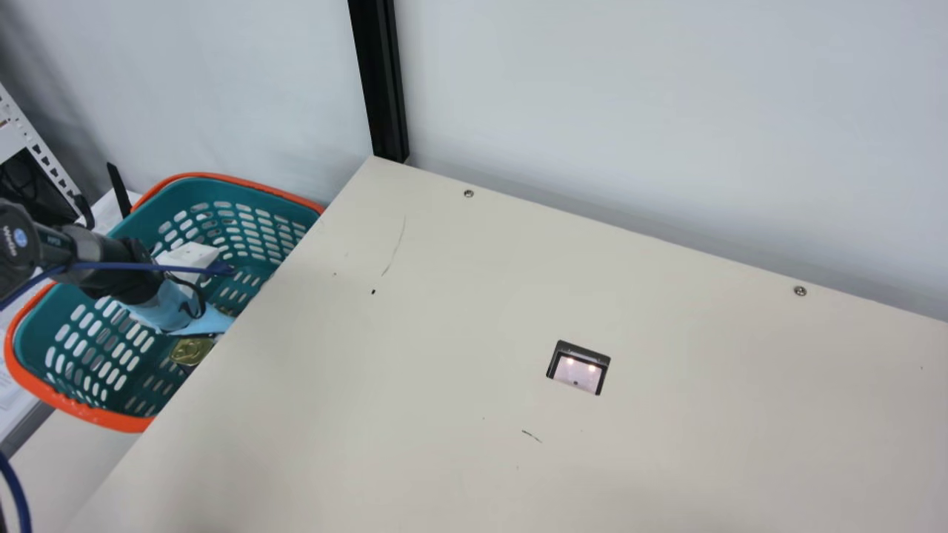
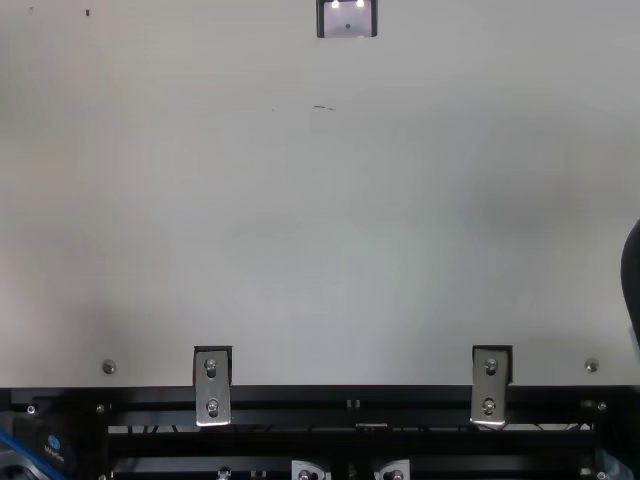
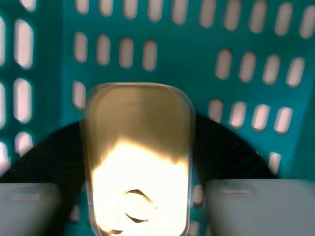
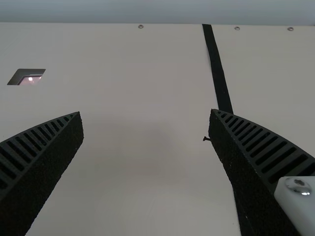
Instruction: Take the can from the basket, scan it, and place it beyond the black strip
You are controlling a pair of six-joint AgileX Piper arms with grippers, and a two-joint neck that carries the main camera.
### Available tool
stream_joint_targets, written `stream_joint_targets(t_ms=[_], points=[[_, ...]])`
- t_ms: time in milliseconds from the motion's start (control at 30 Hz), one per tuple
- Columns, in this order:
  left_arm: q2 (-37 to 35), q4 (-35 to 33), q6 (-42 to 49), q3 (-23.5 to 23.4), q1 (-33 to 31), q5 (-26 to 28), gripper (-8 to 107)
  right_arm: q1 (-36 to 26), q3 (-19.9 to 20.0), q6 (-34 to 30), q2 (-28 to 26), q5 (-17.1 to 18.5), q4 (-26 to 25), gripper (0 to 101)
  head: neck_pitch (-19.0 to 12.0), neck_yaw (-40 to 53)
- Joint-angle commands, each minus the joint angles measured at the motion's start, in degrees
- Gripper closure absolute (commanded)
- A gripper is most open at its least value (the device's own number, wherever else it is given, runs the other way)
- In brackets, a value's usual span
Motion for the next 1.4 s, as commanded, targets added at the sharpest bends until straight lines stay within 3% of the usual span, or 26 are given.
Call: stream_joint_targets(t_ms=[0, 333, 767, 1067, 1233, 1367], points=[[0.1, 1.0, -1.2, -0.4, 0.0, 0.1, 89, 0.0, 0.0, 0.0, 0.0, 0.0, 0.0, 0, -1.5, 0.5], [-8.0, 0.9, -2.9, 2.7, 0.0, -0.7, 89, 0.0, 0.0, 0.0, 0.0, 0.0, 0.0, 0, -1.5, 0.5], [-29.9, -3.7, -3.4, 13.7, -1.8, -4.6, 89, 0.0, 0.0, 0.0, 0.0, 0.0, 0.0, 0, -1.5, 0.5], [-45.4, -0.1, -11.7, 18.9, -4.1, -6.6, 89, 0.0, 0.0, 0.0, 0.0, 0.0, 0.0, 0, -1.5, 0.5], [-52.6, 3.5, -18.0, 19.7, -5.6, -4.6, 89, 0.0, 0.0, 0.0, 0.0, 0.0, 0.0, 0, -1.5, 0.5], [-56.9, 3.8, -22.0, 19.1, -8.0, 1.2, 89, 0.0, 0.0, 0.0, 0.0, 0.0, 0.0, 0, -1.5, 0.5]])
